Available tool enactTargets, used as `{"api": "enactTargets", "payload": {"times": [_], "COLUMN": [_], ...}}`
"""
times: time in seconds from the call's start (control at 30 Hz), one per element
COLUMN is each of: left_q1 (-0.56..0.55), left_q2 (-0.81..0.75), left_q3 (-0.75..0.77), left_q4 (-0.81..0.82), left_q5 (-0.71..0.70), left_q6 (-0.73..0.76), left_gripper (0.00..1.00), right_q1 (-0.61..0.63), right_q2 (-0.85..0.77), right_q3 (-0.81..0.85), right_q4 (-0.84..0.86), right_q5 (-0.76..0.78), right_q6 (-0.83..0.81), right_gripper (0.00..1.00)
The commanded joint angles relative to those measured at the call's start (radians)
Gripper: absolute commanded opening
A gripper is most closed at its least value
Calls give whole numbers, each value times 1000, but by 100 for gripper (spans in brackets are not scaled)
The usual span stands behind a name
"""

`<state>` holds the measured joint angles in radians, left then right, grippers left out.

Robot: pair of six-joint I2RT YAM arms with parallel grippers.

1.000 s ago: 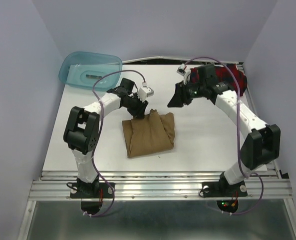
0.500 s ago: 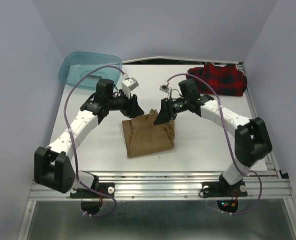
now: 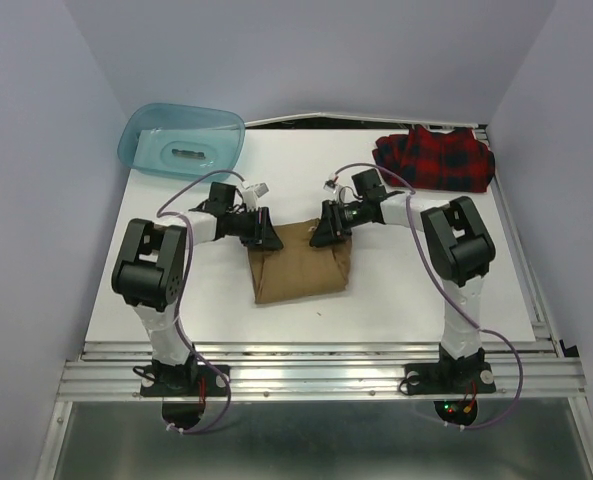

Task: Fold and stack the skirts
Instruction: Fold the skirt, then neatly place the folded skirt to the corner

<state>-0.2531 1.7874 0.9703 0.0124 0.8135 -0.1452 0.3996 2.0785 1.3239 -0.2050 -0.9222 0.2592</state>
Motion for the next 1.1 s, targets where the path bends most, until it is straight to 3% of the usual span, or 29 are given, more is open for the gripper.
{"api": "enactTargets", "payload": {"times": [0.0,0.1,0.23,0.33,0.37,0.5,0.53,0.57,0.8,0.87,0.9,0.93,1.07], "left_q1": [43,48,48,48,46,46,43,40,-136,-213,-236,-256,-270], "left_q2": [99,167,193,90,20,-123,-200,-241,-561,-678,-701,-720,-755], "left_q3": [60,108,223,249,260,301,294,285,95,13,-10,-30,-56], "left_q4": [63,31,-71,-101,-127,-181,-181,-183,-157,-123,-111,-108,-121], "left_q5": [-28,-48,-45,-28,-45,-155,-210,-239,-634,-724,-755,-769,-659], "left_q6": [-16,5,102,139,198,301,318,341,672,774,801,824,816], "left_gripper": [44,43,43,48,52,61,78,80,84,93,93,99,99], "right_q1": [-51,-51,-51,-51,-51,-51,-51,-51,-51,-51,-51,-51,-71], "right_q2": [49,98,107,8,-51,-208,-239,-267,-530,-590,-607,-621,-664], "right_q3": [57,78,156,233,280,325,322,317,121,55,32,12,-99], "right_q4": [61,55,-8,-62,-82,-158,-184,-198,-238,-244,-244,-270,-312], "right_q5": [109,125,79,97,115,198,248,275,546,720,721,744,629], "right_q6": [-35,-44,-32,-63,-86,-135,-162,-178,-200,-153,-153,-179,-123], "right_gripper": [48,48,56,69,78,100,100,100,100,100,100,100,100]}}
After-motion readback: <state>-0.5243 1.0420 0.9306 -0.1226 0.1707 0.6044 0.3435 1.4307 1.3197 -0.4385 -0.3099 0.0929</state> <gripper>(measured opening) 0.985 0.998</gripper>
